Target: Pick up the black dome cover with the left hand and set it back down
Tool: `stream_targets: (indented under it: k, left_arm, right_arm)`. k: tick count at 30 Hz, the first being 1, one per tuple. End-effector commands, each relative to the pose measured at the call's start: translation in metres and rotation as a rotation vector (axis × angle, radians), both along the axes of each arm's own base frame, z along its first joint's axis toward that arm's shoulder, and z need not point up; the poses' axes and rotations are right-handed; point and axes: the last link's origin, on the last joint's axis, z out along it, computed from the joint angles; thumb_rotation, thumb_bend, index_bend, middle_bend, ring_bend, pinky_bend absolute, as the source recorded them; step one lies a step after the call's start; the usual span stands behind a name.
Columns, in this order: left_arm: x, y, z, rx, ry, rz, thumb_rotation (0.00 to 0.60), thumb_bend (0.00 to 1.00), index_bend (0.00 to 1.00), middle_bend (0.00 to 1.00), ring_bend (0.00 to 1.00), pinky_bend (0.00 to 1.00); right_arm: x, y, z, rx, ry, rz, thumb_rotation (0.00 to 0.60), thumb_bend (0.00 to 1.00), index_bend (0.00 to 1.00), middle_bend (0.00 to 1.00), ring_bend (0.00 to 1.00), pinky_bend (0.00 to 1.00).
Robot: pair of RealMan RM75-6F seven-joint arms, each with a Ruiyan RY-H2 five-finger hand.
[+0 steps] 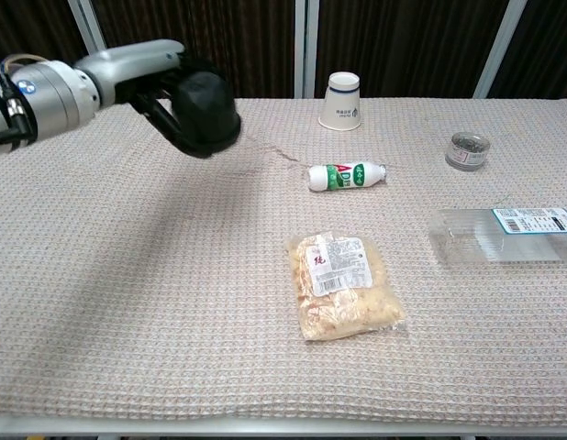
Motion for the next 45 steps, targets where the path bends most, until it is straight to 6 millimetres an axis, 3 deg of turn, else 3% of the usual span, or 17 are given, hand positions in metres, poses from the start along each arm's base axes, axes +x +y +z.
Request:
stream_targets:
  k: [1, 4, 10, 14, 17, 21, 26, 31, 35, 40, 45]
  left_arm:
    - [-0.037, 0.047, 0.026, 0.209, 0.1, 0.158, 0.6, 0.18, 0.32, 0.44, 0.31, 0.39]
    - [-0.025, 0.028, 0.017, 0.103, 0.045, 0.13, 0.6, 0.18, 0.32, 0.44, 0.31, 0.39]
    - [0.02, -0.07, -0.007, -0.203, -0.083, -0.076, 0.6, 0.18, 0.32, 0.44, 0.31, 0.39]
    - [0.037, -0.106, -0.008, -0.295, -0.133, -0.16, 0.6, 0.18, 0.32, 0.44, 0.31, 0.39]
    - [0.033, -0.101, -0.007, -0.259, -0.119, -0.171, 0.6, 0.18, 0.32, 0.44, 0.31, 0.39]
    - [0.01, -0.071, -0.004, -0.14, -0.057, -0.118, 0.6, 0.18, 0.32, 0.44, 0.31, 0.39]
    - [-0.04, -0.02, 0.0, 0.05, 0.068, 0.016, 0.6, 0.18, 0.32, 0.44, 0.31, 0.39]
    - [-0.081, 0.007, 0.001, 0.073, 0.074, 0.208, 0.6, 0.18, 0.32, 0.44, 0.31, 0.39]
    - [-0.086, -0.002, -0.01, 0.027, 0.059, 0.229, 0.6, 0.18, 0.32, 0.43, 0.31, 0.38]
    - [-0.067, -0.029, -0.023, -0.029, -0.007, 0.154, 0.6, 0.17, 0.32, 0.43, 0.3, 0.38]
    - [-0.053, -0.042, -0.039, -0.068, -0.03, 0.118, 0.6, 0.17, 0.31, 0.43, 0.3, 0.38]
  right_arm:
    - [0.0, 0.001, 0.001, -0.002, 0.001, 0.001, 0.6, 0.2, 0.03, 0.05, 0.0, 0.01]
    - [-0.001, 0.001, 0.001, -0.004, 0.003, -0.003, 0.6, 0.2, 0.03, 0.05, 0.0, 0.01]
    - [0.0, 0.0, -0.003, 0.014, 0.007, 0.005, 0.6, 0.2, 0.03, 0.05, 0.0, 0.01]
    - [0.0, 0.001, -0.001, 0.002, 0.007, 0.009, 0.6, 0.2, 0.03, 0.05, 0.0, 0.01]
    - [0.0, 0.002, 0.0, -0.002, 0.008, 0.008, 0.6, 0.2, 0.03, 0.05, 0.0, 0.01]
    - [0.002, 0.001, 0.001, -0.005, 0.004, 0.023, 0.6, 0.2, 0.03, 0.06, 0.0, 0.01]
    - [0.007, 0.002, 0.002, -0.021, 0.018, 0.059, 0.6, 0.2, 0.03, 0.06, 0.0, 0.01]
    - [0.011, 0.003, 0.0, -0.021, 0.033, 0.068, 0.6, 0.2, 0.03, 0.06, 0.0, 0.01]
    - [0.014, 0.004, -0.001, -0.02, 0.035, 0.072, 0.6, 0.2, 0.03, 0.06, 0.0, 0.01]
    - [0.016, 0.004, -0.002, -0.016, 0.039, 0.073, 0.6, 0.2, 0.03, 0.06, 0.0, 0.01]
    - [0.016, 0.003, -0.001, -0.014, 0.037, 0.07, 0.6, 0.2, 0.03, 0.06, 0.0, 0.01]
